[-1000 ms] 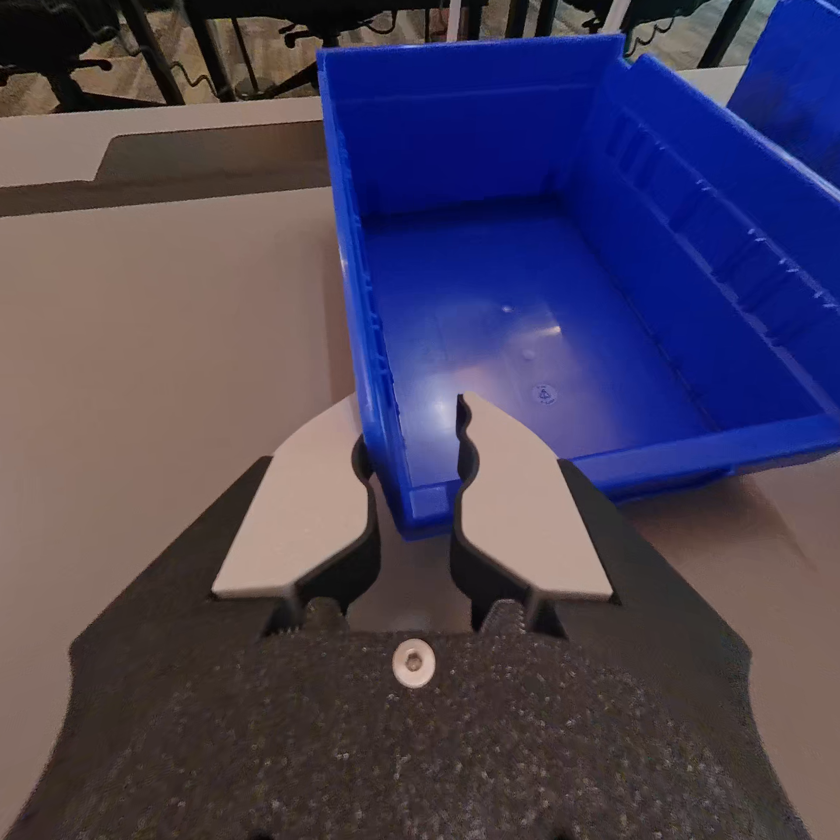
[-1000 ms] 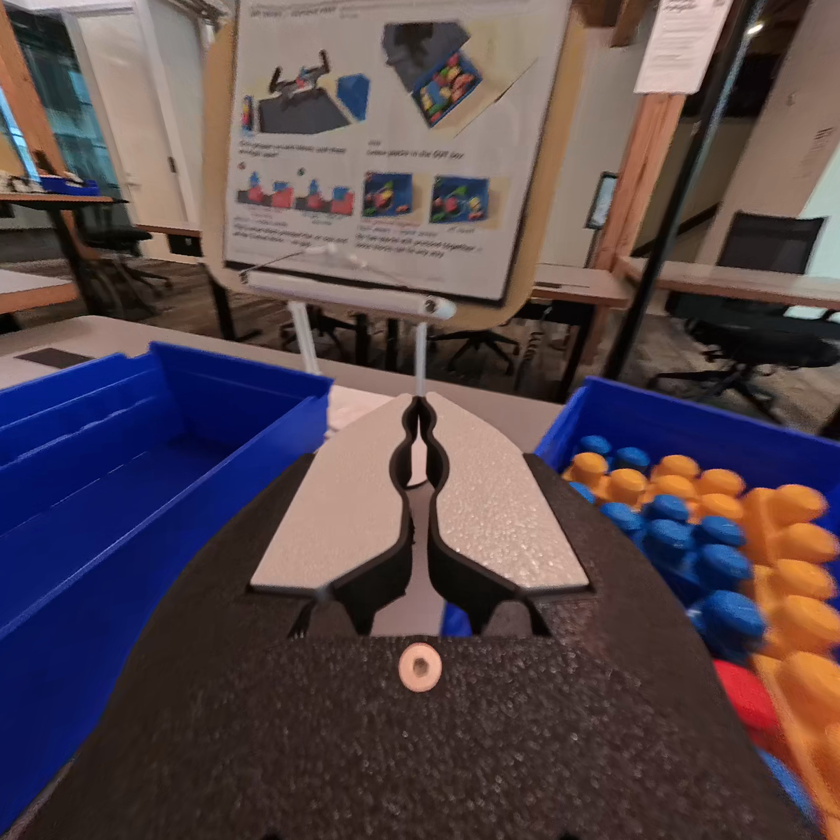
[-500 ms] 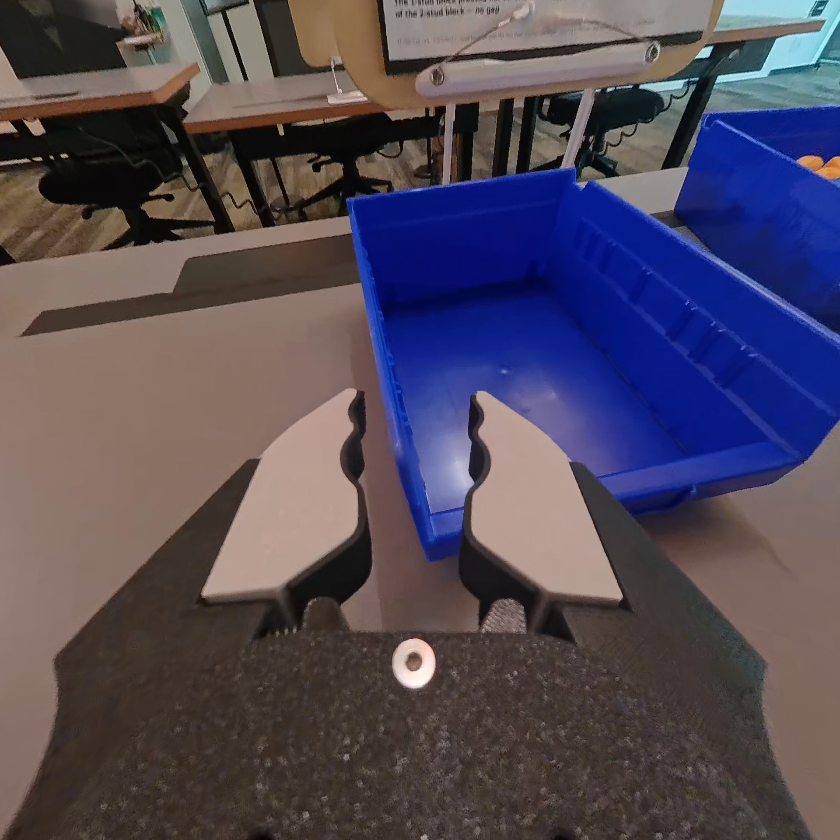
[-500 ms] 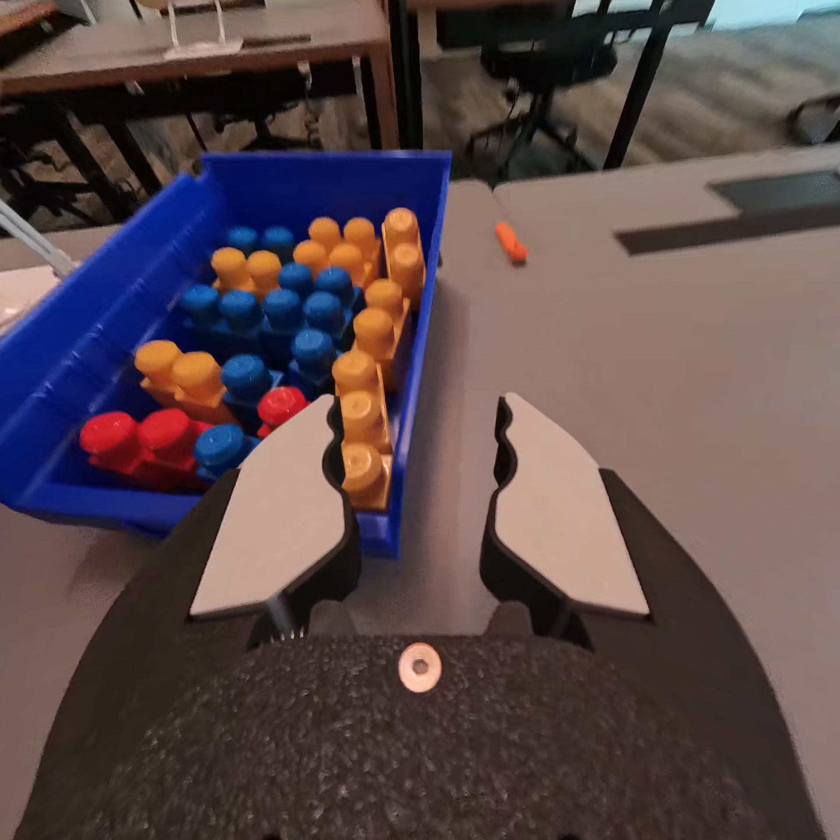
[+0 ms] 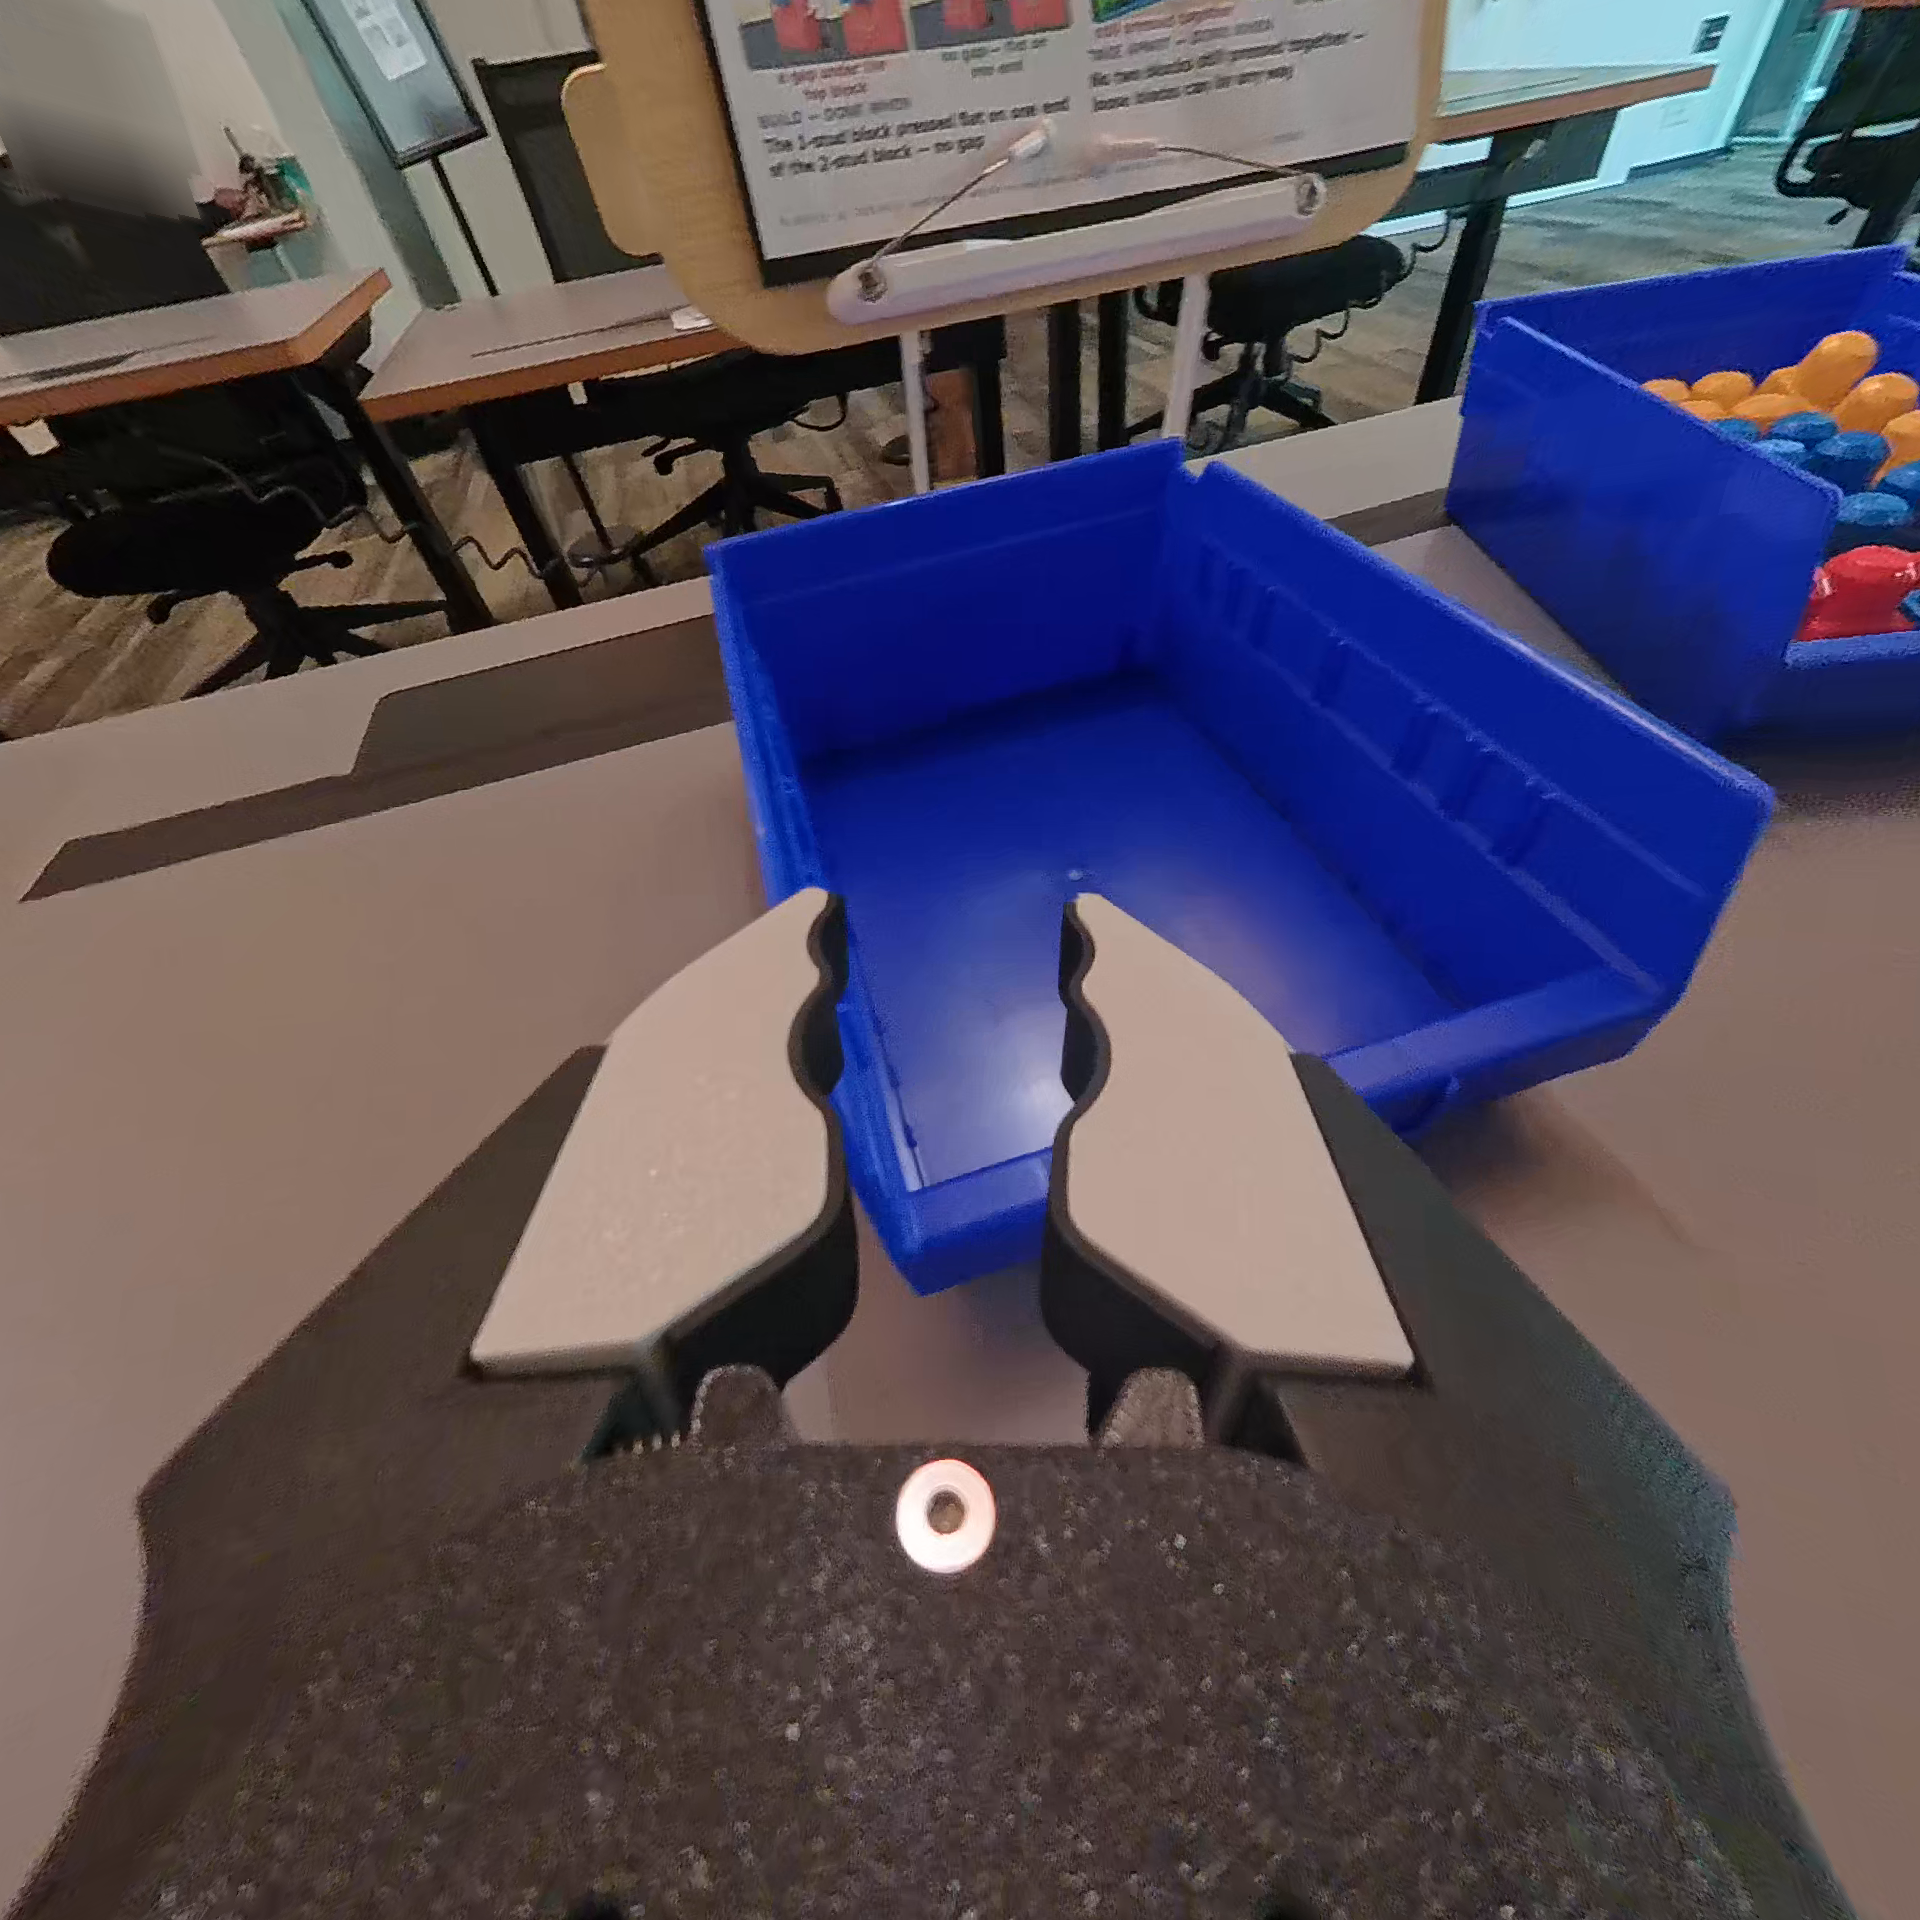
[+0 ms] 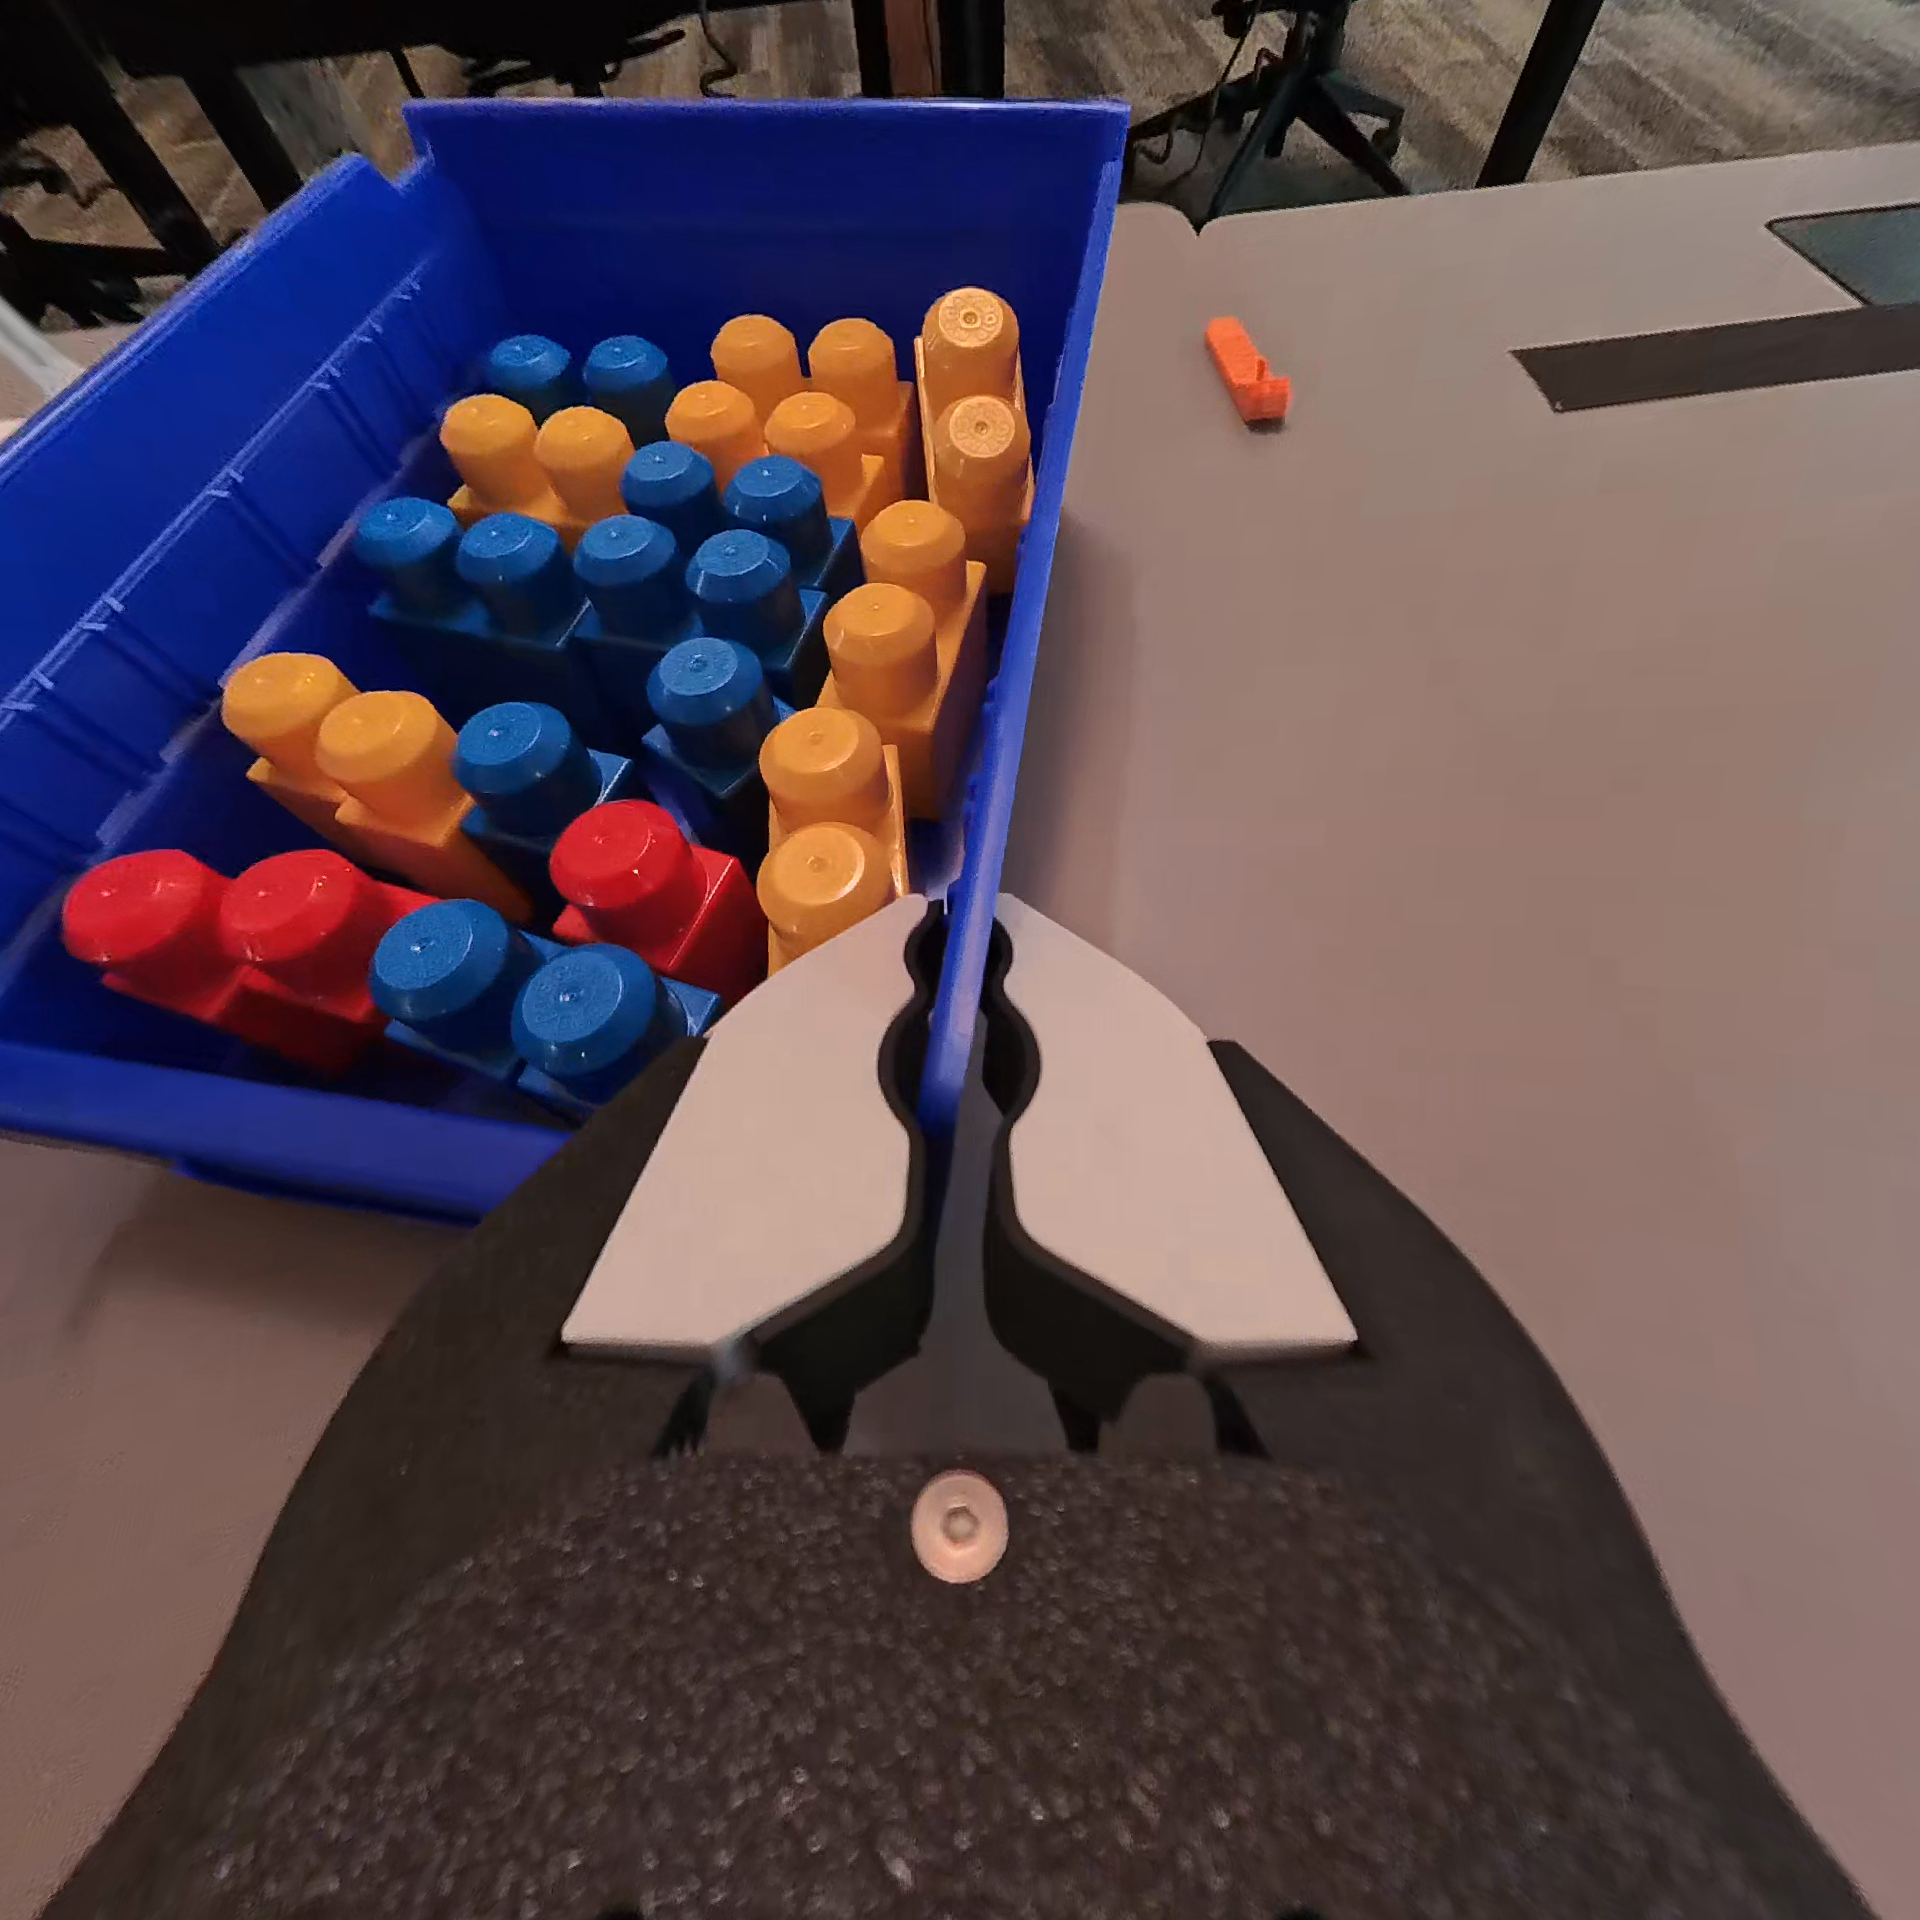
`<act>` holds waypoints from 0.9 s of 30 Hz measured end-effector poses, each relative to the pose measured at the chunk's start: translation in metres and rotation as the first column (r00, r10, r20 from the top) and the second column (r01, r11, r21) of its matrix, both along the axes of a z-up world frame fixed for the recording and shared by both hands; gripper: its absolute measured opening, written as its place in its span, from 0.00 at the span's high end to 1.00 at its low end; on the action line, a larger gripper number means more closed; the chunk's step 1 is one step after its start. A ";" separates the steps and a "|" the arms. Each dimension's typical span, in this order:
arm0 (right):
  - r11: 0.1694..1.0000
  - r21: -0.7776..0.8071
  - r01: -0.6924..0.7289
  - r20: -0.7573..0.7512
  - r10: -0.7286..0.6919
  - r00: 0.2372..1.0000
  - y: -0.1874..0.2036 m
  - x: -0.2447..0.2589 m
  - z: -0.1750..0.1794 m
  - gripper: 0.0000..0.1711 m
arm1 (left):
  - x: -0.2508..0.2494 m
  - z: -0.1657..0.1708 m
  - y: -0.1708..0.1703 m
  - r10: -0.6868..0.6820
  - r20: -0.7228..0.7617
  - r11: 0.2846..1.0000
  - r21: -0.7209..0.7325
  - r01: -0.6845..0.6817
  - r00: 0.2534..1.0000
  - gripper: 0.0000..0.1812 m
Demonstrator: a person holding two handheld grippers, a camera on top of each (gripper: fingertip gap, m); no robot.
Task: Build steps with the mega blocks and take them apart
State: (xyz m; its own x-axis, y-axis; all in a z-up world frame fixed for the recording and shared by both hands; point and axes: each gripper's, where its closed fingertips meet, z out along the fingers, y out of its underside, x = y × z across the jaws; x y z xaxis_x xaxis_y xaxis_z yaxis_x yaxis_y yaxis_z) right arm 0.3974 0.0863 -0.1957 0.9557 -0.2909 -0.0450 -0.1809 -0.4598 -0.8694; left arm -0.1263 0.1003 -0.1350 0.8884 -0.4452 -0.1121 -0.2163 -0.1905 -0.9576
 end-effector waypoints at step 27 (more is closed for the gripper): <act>0.992 0.048 -0.114 0.006 0.114 0.993 -0.099 -0.084 0.003 0.97 | 0.260 -0.067 -0.073 -0.483 -0.103 0.872 -0.145 0.467 0.870 0.87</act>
State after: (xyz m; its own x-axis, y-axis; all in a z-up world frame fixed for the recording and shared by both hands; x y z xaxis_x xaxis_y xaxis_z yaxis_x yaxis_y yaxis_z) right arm 0.3130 -0.0128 -0.1924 0.9826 -0.1779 -0.0528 -0.1266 -0.4348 -0.8916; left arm 0.1333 0.0270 -0.2024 0.5467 -0.8261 -0.1369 -0.4298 -0.1366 -0.8925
